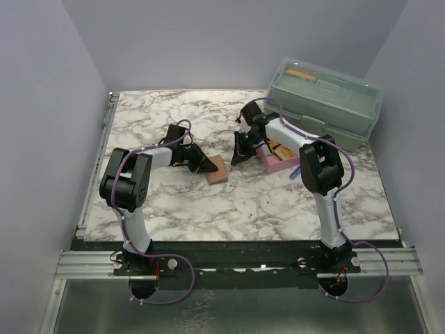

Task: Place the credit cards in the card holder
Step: Pick up the credit card from the storage box.

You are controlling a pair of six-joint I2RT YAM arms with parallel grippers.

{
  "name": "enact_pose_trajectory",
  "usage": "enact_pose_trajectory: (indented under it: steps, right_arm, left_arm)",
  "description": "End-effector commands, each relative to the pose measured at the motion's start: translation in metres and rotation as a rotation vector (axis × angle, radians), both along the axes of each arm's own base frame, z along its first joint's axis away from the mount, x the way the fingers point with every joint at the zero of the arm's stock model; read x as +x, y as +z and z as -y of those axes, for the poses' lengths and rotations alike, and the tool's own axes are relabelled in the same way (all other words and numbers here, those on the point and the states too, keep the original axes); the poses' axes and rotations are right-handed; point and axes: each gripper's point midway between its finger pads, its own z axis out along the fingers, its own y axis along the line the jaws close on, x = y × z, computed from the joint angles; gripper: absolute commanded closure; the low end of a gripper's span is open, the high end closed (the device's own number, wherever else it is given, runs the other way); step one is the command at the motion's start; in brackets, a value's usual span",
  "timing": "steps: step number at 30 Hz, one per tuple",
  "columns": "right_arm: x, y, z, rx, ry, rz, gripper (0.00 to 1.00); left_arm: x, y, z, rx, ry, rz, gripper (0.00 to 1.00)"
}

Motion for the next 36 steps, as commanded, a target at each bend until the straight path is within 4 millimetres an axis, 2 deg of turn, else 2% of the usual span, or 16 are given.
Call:
enact_pose_trajectory:
  steps: [1,6,12,18,23,36]
  right_arm:
    - [-0.006,0.012,-0.008,0.076,0.056,0.018,1.00]
    - [-0.008,0.020,-0.014,0.121,0.078,0.018,1.00]
    - [-0.009,0.028,-0.016,0.142,0.088,0.011,1.00]
    - [-0.016,0.037,-0.019,0.177,0.098,0.003,1.00]
    - [-0.021,0.043,-0.031,0.268,0.152,-0.024,1.00]
    - [-0.015,0.014,-0.039,0.218,0.176,-0.101,0.97]
  left_arm:
    - [0.011,0.027,-0.016,0.026,0.042,0.051,0.88]
    - [0.013,0.012,-0.026,0.051,0.049,0.027,0.94]
    - [0.008,-0.015,-0.019,0.074,0.015,-0.020,0.95]
    - [0.006,-0.026,-0.011,0.088,0.001,-0.037,0.95]
    - [0.002,-0.033,-0.017,0.125,0.032,-0.058,0.97]
    - [-0.006,-0.032,-0.019,0.128,0.032,-0.069,0.98]
